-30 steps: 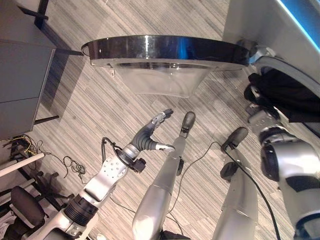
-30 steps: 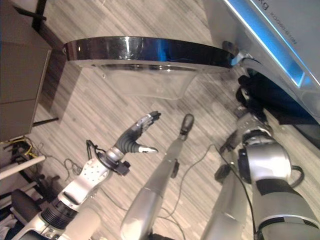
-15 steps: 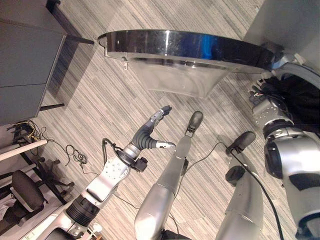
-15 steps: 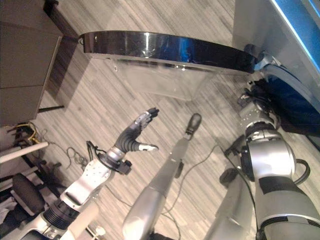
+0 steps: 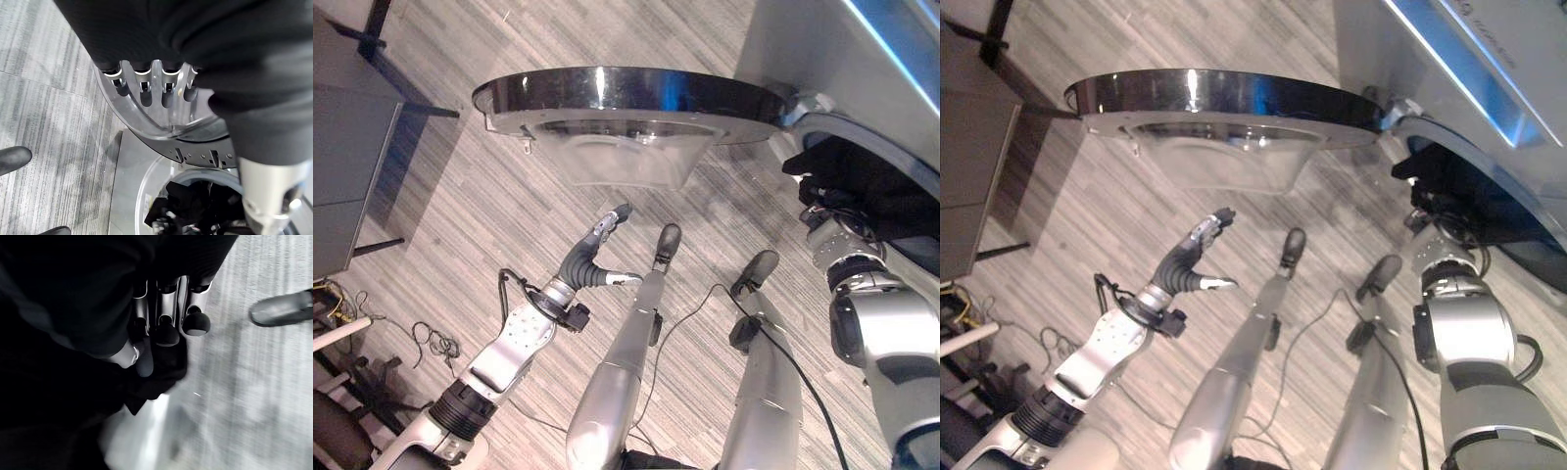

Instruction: Grab the laundry basket,head to the washer,open it,put in the laundry and shut it.

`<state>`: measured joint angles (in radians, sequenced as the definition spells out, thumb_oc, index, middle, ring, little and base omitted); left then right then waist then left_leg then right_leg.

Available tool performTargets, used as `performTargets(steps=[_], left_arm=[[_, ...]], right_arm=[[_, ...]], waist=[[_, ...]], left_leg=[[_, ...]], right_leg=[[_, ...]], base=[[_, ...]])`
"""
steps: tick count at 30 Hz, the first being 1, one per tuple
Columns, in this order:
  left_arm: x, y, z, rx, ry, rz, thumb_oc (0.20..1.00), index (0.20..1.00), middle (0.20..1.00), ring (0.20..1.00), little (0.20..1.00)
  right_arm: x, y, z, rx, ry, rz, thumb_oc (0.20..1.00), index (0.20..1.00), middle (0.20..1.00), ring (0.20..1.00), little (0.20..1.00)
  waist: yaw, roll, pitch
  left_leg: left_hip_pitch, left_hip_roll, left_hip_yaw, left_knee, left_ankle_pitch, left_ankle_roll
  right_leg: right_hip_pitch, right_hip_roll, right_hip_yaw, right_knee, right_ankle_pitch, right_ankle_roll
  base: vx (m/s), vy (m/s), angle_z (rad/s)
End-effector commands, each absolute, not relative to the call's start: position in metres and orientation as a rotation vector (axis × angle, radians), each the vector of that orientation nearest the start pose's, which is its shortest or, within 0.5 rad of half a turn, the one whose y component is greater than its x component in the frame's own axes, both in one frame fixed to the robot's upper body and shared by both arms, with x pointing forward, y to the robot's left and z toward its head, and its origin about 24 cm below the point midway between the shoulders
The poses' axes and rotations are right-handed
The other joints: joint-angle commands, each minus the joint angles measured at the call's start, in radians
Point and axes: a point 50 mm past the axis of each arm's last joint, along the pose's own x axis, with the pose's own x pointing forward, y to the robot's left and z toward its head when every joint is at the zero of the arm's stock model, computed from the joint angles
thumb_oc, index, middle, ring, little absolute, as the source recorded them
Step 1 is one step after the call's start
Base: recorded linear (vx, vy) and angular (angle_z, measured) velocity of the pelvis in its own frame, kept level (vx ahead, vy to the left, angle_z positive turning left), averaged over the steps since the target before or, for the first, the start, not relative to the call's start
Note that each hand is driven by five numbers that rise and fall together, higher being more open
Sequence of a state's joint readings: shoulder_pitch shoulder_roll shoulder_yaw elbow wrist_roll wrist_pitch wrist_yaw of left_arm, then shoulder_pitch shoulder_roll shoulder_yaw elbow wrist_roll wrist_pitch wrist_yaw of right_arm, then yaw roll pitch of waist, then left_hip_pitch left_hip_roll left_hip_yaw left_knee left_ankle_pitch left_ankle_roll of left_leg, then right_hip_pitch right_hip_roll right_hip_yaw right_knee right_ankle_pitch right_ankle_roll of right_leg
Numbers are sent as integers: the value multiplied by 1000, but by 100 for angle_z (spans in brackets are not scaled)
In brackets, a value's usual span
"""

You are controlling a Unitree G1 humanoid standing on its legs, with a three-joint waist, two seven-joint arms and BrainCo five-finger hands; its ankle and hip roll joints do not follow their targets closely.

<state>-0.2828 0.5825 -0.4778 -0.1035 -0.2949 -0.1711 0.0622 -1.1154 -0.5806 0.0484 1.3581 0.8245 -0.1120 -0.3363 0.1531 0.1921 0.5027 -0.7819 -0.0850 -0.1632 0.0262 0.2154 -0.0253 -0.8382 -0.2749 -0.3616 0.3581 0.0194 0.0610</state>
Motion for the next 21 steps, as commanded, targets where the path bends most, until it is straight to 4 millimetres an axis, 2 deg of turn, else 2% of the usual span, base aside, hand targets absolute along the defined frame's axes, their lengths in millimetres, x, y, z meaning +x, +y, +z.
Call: performTargets(steps=[1,2,5,6,8,9,10,12,13,14,16,18,19,21], left_arm=[[265,120,127,218,-408,-488,1000,1000,1000,1000,1000],[265,120,128,216,-410,-487,1000,1000,1000,1000,1000],[264,124,128,228,-410,-477,1000,1000,1000,1000,1000],[264,125,127,217,-407,-469,1000,1000,1000,1000,1000],[262,127,124,216,-393,-471,1000,1000,1000,1000,1000],[259,127,120,208,-374,-480,1000,1000,1000,1000,1000],[258,128,117,206,-363,-483,1000,1000,1000,1000,1000],[257,128,116,203,-358,-485,1000,1000,1000,1000,1000],[257,128,116,203,-357,-487,1000,1000,1000,1000,1000],[259,130,120,211,-365,-493,1000,1000,1000,1000,1000],[260,129,122,202,-368,-499,1000,1000,1000,1000,1000],[261,128,124,189,-377,-482,1000,1000,1000,1000,1000],[262,129,123,199,-372,-474,1000,1000,1000,1000,1000],[263,128,125,196,-381,-453,1000,1000,1000,1000,1000]], right_arm=[[342,-388,261,230,-392,-947,200,200,200,200,200],[343,-387,263,228,-394,-948,200,200,200,200,200],[332,-385,315,195,-565,-976,200,200,200,200,200],[316,-383,355,198,-734,-1007,200,200,200,200,200],[294,-385,389,155,-871,-1043,200,200,200,200,200],[282,-384,405,34,-920,-1082,200,200,200,200,200],[281,-384,407,-28,-912,-1092,200,200,200,200,200],[284,-383,408,-74,-887,-1084,200,200,200,200,200],[290,-383,403,-111,-833,-1066,285,285,285,285,285],[313,-383,380,-173,-654,-983,1000,1000,1000,1000,1000],[334,-376,355,-201,-499,-882,1000,1000,1000,1000,1000],[350,-369,325,-109,-418,-844,1000,1000,1000,1000,1000],[355,-365,312,-68,-402,-834,1000,1000,1000,1000,1000],[369,-346,281,-8,-389,-780,1000,1000,1000,1000,1000]], waist=[[6,2,-53],[6,3,-48],[7,1,-61],[7,6,-68],[10,11,-83],[12,10,-94],[11,7,-95],[9,7,-96],[8,2,-94],[7,-13,-84],[-1,-23,-71],[-18,-14,-56],[-20,-16,-55],[-25,-3,-43]], left_leg=[[44,53,62,118,-226,-12],[47,54,63,118,-226,-12],[58,56,67,105,-219,-16],[66,59,65,82,-201,-25],[77,57,60,47,-177,-34],[88,61,60,17,-160,-40],[92,63,61,8,-155,-40],[98,65,64,1,-151,-40],[101,67,68,-1,-150,-38],[98,74,77,2,-152,-34],[94,79,85,7,-154,-32],[92,81,90,11,-156,-31],[93,82,89,11,-156,-31],[94,81,92,15,-158,-28]], right_leg=[[118,15,25,-234,36,55],[121,16,26,-236,38,56],[130,15,28,-247,42,60],[133,14,26,-252,40,61],[137,16,23,-259,37,62],[141,16,18,-262,31,60],[144,17,16,-261,30,59],[144,19,16,-260,30,58],[142,20,17,-258,31,56],[136,24,18,-256,34,52],[131,30,19,-257,37,46],[129,33,22,-259,39,44],[132,35,22,-260,39,44],[135,36,24,-259,40,45]], base=[[8,1,-6],[9,3,-8],[12,-3,-10],[26,-29,-12],[37,-25,-10],[33,-9,-7],[27,-2,-6],[8,1,-6],[-2,-9,-5],[-9,-21,-3],[-8,-20,-1],[0,0,0],[1,-1,-3],[0,0,0]])
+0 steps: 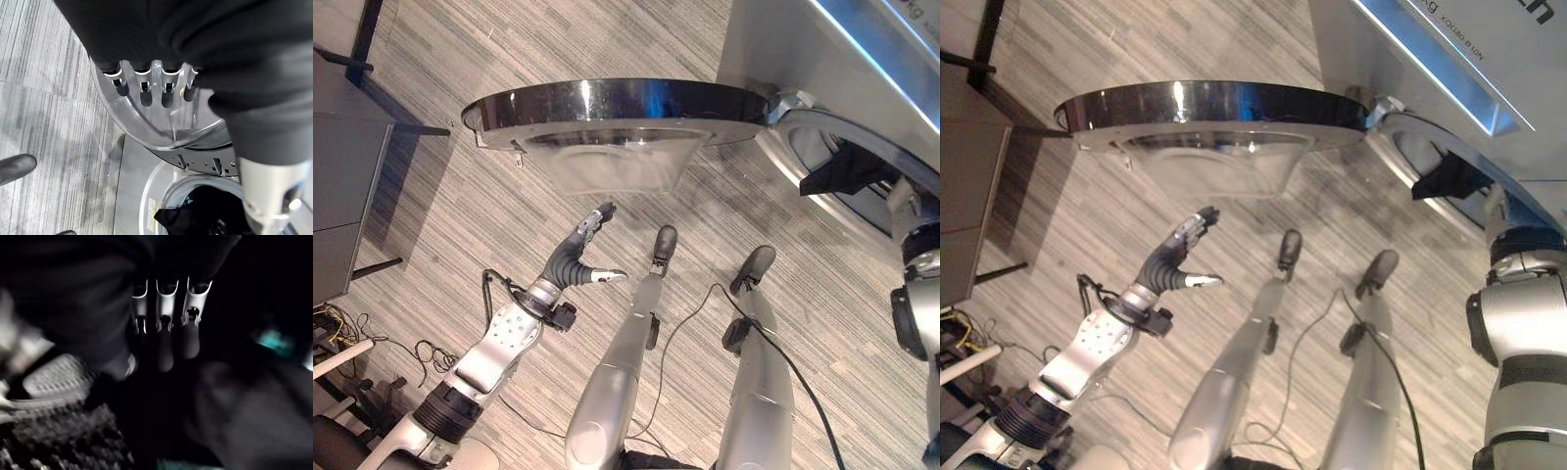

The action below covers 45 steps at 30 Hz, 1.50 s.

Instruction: Grab the laundry basket,head to the washer,open it,put in the laundry and shut it.

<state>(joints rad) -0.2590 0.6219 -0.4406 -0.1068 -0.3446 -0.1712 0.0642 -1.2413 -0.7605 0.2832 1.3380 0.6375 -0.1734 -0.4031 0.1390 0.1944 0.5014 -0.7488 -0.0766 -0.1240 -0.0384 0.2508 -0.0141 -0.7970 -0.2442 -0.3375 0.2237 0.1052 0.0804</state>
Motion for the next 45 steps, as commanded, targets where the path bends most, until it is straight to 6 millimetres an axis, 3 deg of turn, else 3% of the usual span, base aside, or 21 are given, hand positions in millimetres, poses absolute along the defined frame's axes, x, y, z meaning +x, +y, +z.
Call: performTargets(steps=[1,3,4,6,8,12,13,14,20,21,22,24,26,29,33,38,45], left_arm=[[262,129,123,197,-381,-443,1000,1000,1000,1000,1000],[262,131,122,202,-383,-431,1000,1000,1000,1000,1000],[262,133,121,202,-391,-411,1000,1000,1000,1000,1000],[261,136,119,207,-393,-400,1000,1000,1000,1000,1000],[258,142,116,216,-378,-386,1000,1000,1000,1000,1000],[253,150,106,227,-336,-376,1000,1000,1000,1000,1000],[252,151,106,227,-333,-375,1000,1000,1000,1000,1000],[250,154,102,234,-317,-368,1000,1000,1000,1000,1000],[250,157,98,247,-298,-338,1000,1000,1000,1000,1000],[250,157,98,248,-298,-337,1000,1000,1000,1000,1000],[250,158,99,243,-300,-326,1000,1000,1000,1000,1000],[249,158,97,234,-292,-322,1000,1000,1000,1000,1000],[248,157,95,232,-284,-323,1000,1000,1000,1000,1000],[246,156,93,228,-272,-334,1000,1000,1000,1000,1000],[245,152,93,232,-269,-361,1000,1000,1000,1000,1000],[245,143,92,232,-271,-410,1000,1000,1000,1000,1000],[246,132,98,216,-292,-468,1000,1000,1000,1000,1000]], right_arm=[[373,-332,267,-18,-416,-740,1000,1000,1000,1000,1000],[372,-320,259,-54,-455,-698,1000,1000,1000,1000,1000],[367,-305,244,-93,-514,-618,1000,1000,1000,1000,1000],[360,-295,224,-79,-527,-562,1000,1000,1000,1000,1000],[351,-280,189,-79,-485,-472,1000,1000,1000,1000,1000],[334,-258,122,-229,-303,-315,1000,1000,1000,1000,1000],[334,-257,121,-230,-300,-314,1000,1000,1000,1000,1000],[323,-247,87,-262,-186,-246,1000,1000,1000,1000,1000],[297,-235,-9,-161,216,-273,1000,1000,1000,1000,1000],[298,-235,-9,-159,216,-272,1000,1000,1000,1000,1000],[290,-233,-27,-94,300,-299,1000,1000,1000,1000,1000],[284,-235,-39,-53,362,-340,1000,1000,1000,1000,1000],[290,-239,-40,24,395,-416,1000,1000,1000,1000,1000],[308,-249,-21,67,351,-491,1000,1000,1000,1000,1000],[337,-272,26,170,212,-620,1000,1000,1000,1000,1000],[354,-298,73,257,91,-705,1000,1000,1000,1000,1000],[359,-311,87,434,71,-745,1000,1000,1000,1000,1000]], waist=[[-14,-6,-39],[-15,-5,-36],[-21,-2,-32],[-27,-3,-31],[-39,-14,-34],[-62,-36,-35],[-62,-37,-38],[-77,-48,-40],[-96,-58,-41],[-96,-59,-41],[-97,-59,-38],[-95,-57,-38],[-87,-46,-40],[-70,-32,-41],[-42,-4,-40],[-5,28,-39],[32,53,-39]], left_leg=[[64,72,53,82,-195,-37],[66,70,52,86,-197,-35],[69,67,53,90,-199,-34],[71,67,52,91,-200,-33],[76,66,54,88,-199,-32],[80,69,59,92,-200,-31],[81,69,59,92,-200,-30],[80,70,63,95,-202,-30],[75,79,72,98,-202,-30],[75,79,72,98,-203,-30],[72,82,71,100,-202,-31],[71,83,71,99,-202,-31],[68,84,70,95,-200,-32],[63,86,67,91,-196,-34],[57,84,60,80,-186,-38],[48,82,44,61,-168,-45],[36,79,35,53,-158,-47]], right_leg=[[97,7,1,-123,-48,24],[99,7,2,-121,-49,24],[103,5,0,-119,-48,24],[105,4,-1,-120,-45,25],[112,3,-1,-123,-40,26],[122,2,-2,-128,-31,27],[122,2,-2,-128,-31,27],[127,3,-3,-131,-27,27],[130,6,0,-136,-24,24],[130,6,0,-137,-24,24],[128,8,2,-135,-26,23],[125,10,4,-133,-28,22],[120,13,4,-131,-33,21],[111,13,4,-127,-39,20],[94,11,4,-115,-51,19],[67,6,-4,-81,-75,14],[44,4,-12,-59,-93,9]], base=[[-10,31,1],[-5,14,-3],[-7,23,-3],[0,13,2],[-1,42,2],[1,20,0],[0,13,-3],[1,12,-4],[3,5,-4],[4,-14,-6],[5,-15,-8],[9,-12,-7],[13,-13,-4],[9,-16,-6],[3,-14,-4],[6,-34,11],[10,-26,15]])
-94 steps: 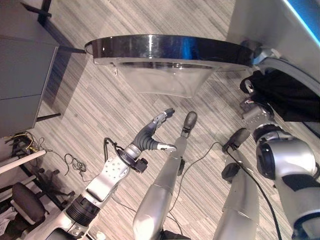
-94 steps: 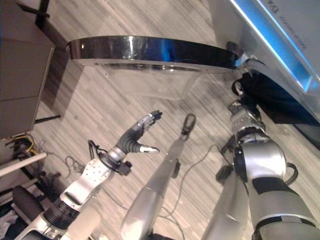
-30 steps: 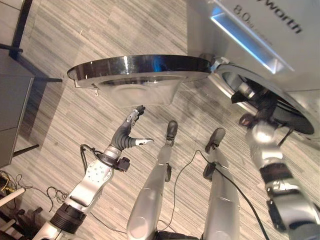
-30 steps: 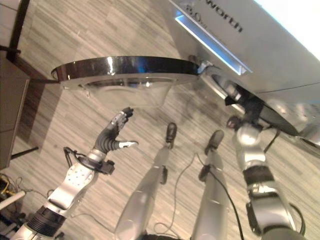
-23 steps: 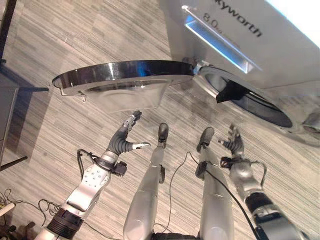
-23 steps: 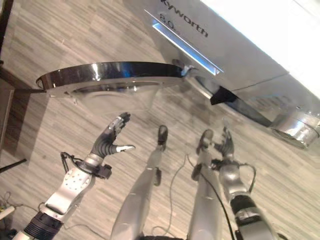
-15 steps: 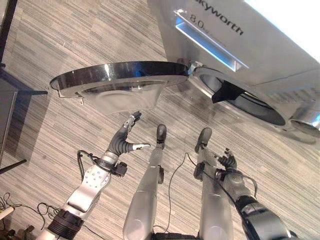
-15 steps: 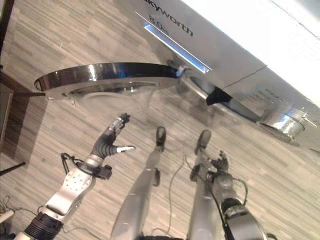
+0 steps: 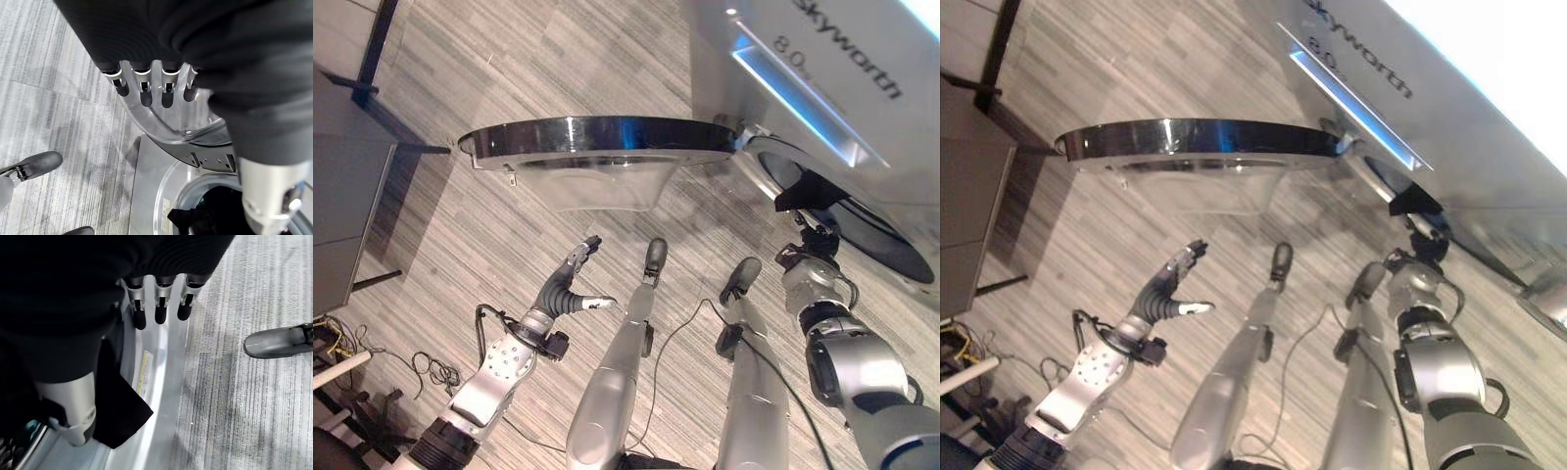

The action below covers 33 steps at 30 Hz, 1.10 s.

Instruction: Grab the laundry basket,head to the washer,open it,put in the laundry and shut it.

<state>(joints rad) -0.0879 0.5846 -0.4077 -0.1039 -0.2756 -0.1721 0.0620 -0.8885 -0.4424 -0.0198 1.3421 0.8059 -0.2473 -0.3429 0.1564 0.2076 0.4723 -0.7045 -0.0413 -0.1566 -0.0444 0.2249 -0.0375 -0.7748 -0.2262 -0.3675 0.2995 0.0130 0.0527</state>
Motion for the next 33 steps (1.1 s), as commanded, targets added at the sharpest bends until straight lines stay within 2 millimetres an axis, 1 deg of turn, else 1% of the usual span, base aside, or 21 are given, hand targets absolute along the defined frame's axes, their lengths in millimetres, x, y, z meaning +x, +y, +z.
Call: performTargets(steps=[1,3,4,5,8,12,15,17,18,20,21,24,28,29,32,33], left_arm=[[246,131,99,212,-292,-475,1000,1000,1000,1000,1000],[246,128,99,205,-292,-489,1000,1000,1000,1000,1000],[246,128,99,206,-292,-488,1000,1000,1000,1000,1000],[247,126,97,206,-285,-492,1000,1000,1000,1000,1000],[246,123,96,200,-278,-504,1000,1000,1000,1000,1000],[246,120,94,205,-271,-527,1000,1000,1000,1000,1000],[247,118,94,211,-266,-526,1000,1000,1000,1000,1000],[249,116,94,216,-267,-527,1000,1000,1000,1000,1000],[249,117,95,218,-269,-525,1000,1000,1000,1000,1000],[249,115,95,213,-270,-531,1000,1000,1000,1000,1000],[250,115,96,210,-272,-529,1000,1000,1000,1000,1000],[251,113,98,202,-280,-533,1000,1000,1000,1000,1000],[251,114,98,202,-280,-529,1000,1000,1000,1000,1000],[251,116,98,210,-278,-518,1000,1000,1000,1000,1000],[251,118,96,219,-273,-514,1000,1000,1000,1000,1000],[252,118,96,225,-271,-512,1000,1000,1000,1000,1000]], right_arm=[[360,-309,88,467,67,-739,1000,1000,1000,1000,1000],[365,-301,89,534,54,-716,1000,1000,1000,1000,1000],[365,-301,90,536,53,-716,1000,1000,1000,1000,1000],[370,-294,91,578,50,-698,1000,1000,1000,1000,1000],[378,-280,98,615,29,-658,1000,1000,1000,1000,1000],[393,-261,123,651,-35,-586,1000,1000,1000,1000,1000],[400,-248,135,717,-71,-564,1000,1000,1000,1000,1000],[403,-240,138,732,-69,-549,1000,1000,1000,1000,1000],[403,-239,139,734,-70,-548,1000,1000,1000,1000,1000],[407,-225,138,742,-50,-521,1000,1000,1000,1000,1000],[407,-223,138,741,-45,-514,1000,1000,1000,1000,1000],[408,-222,142,738,-50,-512,1000,1000,1000,1000,1000],[408,-231,149,722,-69,-530,1000,1000,1000,1000,1000],[407,-238,152,715,-77,-549,1000,1000,1000,1000,1000],[407,-242,154,732,-82,-566,1000,1000,1000,1000,1000],[407,-243,158,751,-92,-569,1000,1000,1000,1000,1000]], waist=[[19,42,-10],[26,48,-10],[27,48,-10],[34,51,-11],[41,50,-15],[49,48,-17],[47,38,-15],[46,32,-15],[46,31,-12],[46,22,-13],[45,20,-13],[45,16,-12],[50,17,-13],[53,17,-15],[54,16,-15],[55,15,-16]], left_leg=[[-11,43,66,60,-131,-24],[-16,44,65,61,-130,-24],[-17,45,65,62,-130,-24],[-20,45,68,63,-130,-25],[-21,46,72,67,-132,-25],[-16,50,74,71,-133,-26],[-12,52,78,75,-137,-26],[-10,53,78,79,-139,-26],[-9,54,78,79,-139,-27],[-4,54,78,85,-144,-27],[-2,54,78,87,-145,-27],[-3,54,75,93,-148,-28],[-6,53,72,92,-147,-30],[-8,53,70,89,-145,-30],[-12,53,70,87,-143,-30],[-14,53,71,84,-143,-30]], right_leg=[[17,-14,19,-131,-2,35],[8,-13,22,-125,-6,34],[6,-13,22,-123,-7,34],[1,-12,24,-118,-10,33],[2,-10,24,-120,-9,32],[3,-8,27,-116,-8,31],[10,-4,28,-115,-8,30],[16,-3,27,-117,-9,29],[17,-3,27,-118,-9,29],[27,-2,24,-120,-8,29],[32,-2,22,-122,-7,29],[43,-3,18,-129,-6,30],[43,-5,14,-132,-5,30],[43,-5,13,-133,-5,30],[40,-5,13,-134,-5,30],[39,-5,14,-137,-4,30]], base=[[8,-24,6],[0,0,0],[0,0,0],[0,0,0],[0,0,0],[-1,0,-1],[0,0,0],[0,0,0],[0,0,0],[0,0,0],[0,0,0],[0,0,0],[0,0,0],[0,0,0],[0,0,0],[0,0,0]])
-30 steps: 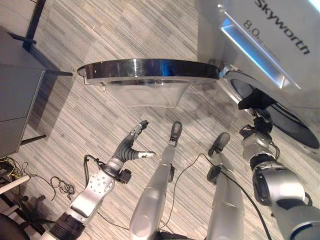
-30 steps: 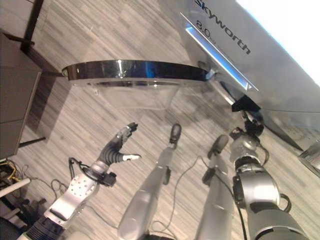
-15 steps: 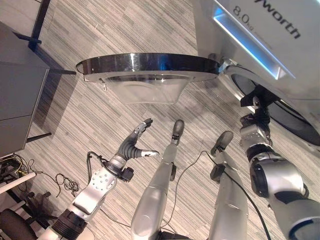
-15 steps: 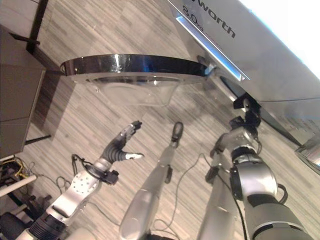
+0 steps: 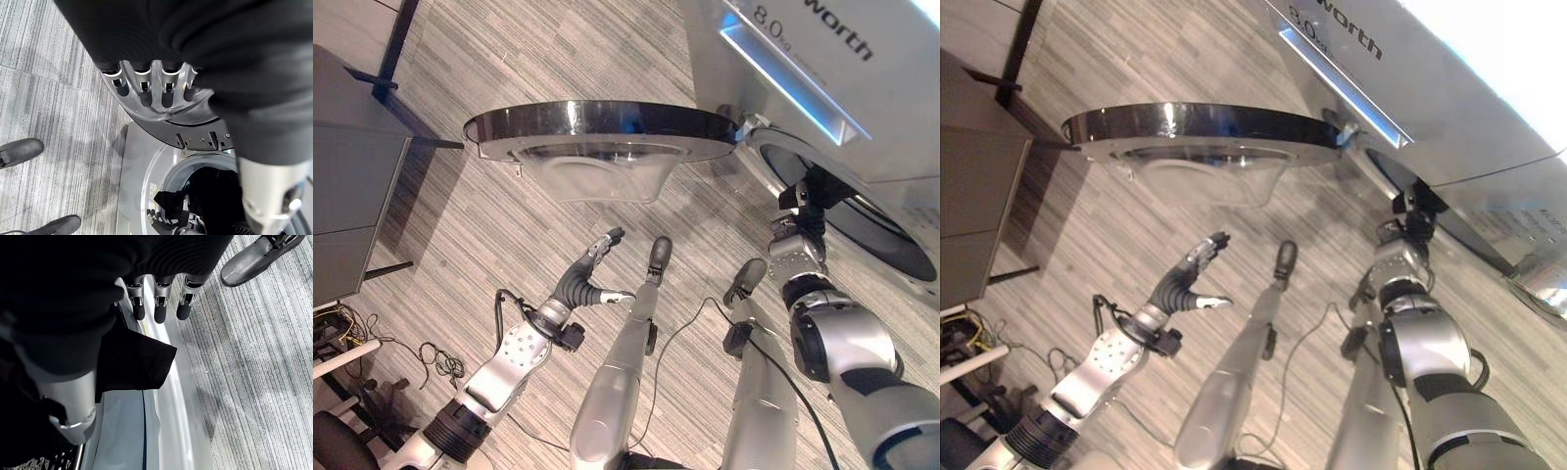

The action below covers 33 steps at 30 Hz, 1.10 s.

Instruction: Grab the laundry basket,head to the washer,open it,put in the laundry and shut it.

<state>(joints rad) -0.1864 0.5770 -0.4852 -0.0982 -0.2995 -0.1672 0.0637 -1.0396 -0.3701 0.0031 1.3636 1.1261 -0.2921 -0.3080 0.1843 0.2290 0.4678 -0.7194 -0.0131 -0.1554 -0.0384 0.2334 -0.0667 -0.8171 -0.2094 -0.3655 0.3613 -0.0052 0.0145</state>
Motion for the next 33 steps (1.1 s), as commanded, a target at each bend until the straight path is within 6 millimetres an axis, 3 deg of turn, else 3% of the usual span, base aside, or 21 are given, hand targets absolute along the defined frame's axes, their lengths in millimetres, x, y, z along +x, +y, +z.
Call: performTargets(steps=[1,7,8,9,12,14,23,24,27,33], left_arm=[[252,118,96,231,-271,-510,1000,1000,1000,1000,1000],[252,116,96,240,-268,-525,1000,1000,1000,1000,1000],[252,116,96,245,-268,-526,1000,1000,1000,1000,1000],[252,115,96,248,-265,-529,1000,1000,1000,1000,1000],[251,116,97,251,-266,-543,1000,1000,1000,1000,1000],[251,117,98,246,-264,-550,1000,1000,1000,1000,1000],[251,131,98,260,-255,-507,1000,1000,1000,1000,1000],[251,135,98,270,-249,-498,1000,1000,1000,1000,1000],[251,140,97,282,-242,-484,1000,1000,1000,1000,1000],[247,147,90,271,-199,-466,1000,1000,1000,1000,1000]], right_arm=[[408,-243,161,758,-100,-566,1000,1000,1000,1000,1000],[414,-238,196,765,-193,-528,1000,1000,1000,1000,1000],[415,-235,201,764,-205,-517,928,928,928,928,928],[416,-233,206,756,-215,-505,909,909,909,909,909],[419,-228,223,718,-239,-471,583,583,583,583,583],[419,-234,241,685,-279,-457,200,200,200,200,200],[399,-289,285,665,-444,-539,200,200,200,200,200],[389,-308,298,656,-497,-572,200,200,200,200,200],[370,-335,321,669,-599,-626,200,200,200,200,200],[312,-375,385,856,-997,-686,200,200,200,200,200]], waist=[[27,-9,-12],[26,-25,-14],[26,-29,-14],[25,-33,-14],[26,-45,-14],[27,-59,-22],[23,-83,-34],[16,-87,-36],[3,-91,-37],[-20,-84,-61]], left_leg=[[1,25,70,77,-152,0],[7,27,74,82,-155,3],[10,28,75,83,-157,3],[13,28,75,85,-159,4],[20,30,78,98,-168,6],[29,31,78,104,-174,5],[57,36,74,91,-177,0],[65,38,75,83,-177,-1],[69,41,78,83,-179,0],[79,42,76,51,-169,-6]], right_leg=[[81,-21,13,-201,16,69],[91,-19,13,-203,20,71],[95,-19,13,-203,21,70],[99,-18,14,-203,21,70],[115,-20,10,-205,23,70],[134,-20,3,-213,27,73],[172,-17,-5,-226,22,74],[176,-14,-4,-227,20,75],[176,-12,1,-225,15,75],[171,-7,9,-227,7,82]], base=[[0,0,0],[0,0,0],[0,0,0],[0,0,0],[0,0,0],[0,0,0],[17,-11,1],[34,-16,0],[12,-6,0],[36,-6,0]])
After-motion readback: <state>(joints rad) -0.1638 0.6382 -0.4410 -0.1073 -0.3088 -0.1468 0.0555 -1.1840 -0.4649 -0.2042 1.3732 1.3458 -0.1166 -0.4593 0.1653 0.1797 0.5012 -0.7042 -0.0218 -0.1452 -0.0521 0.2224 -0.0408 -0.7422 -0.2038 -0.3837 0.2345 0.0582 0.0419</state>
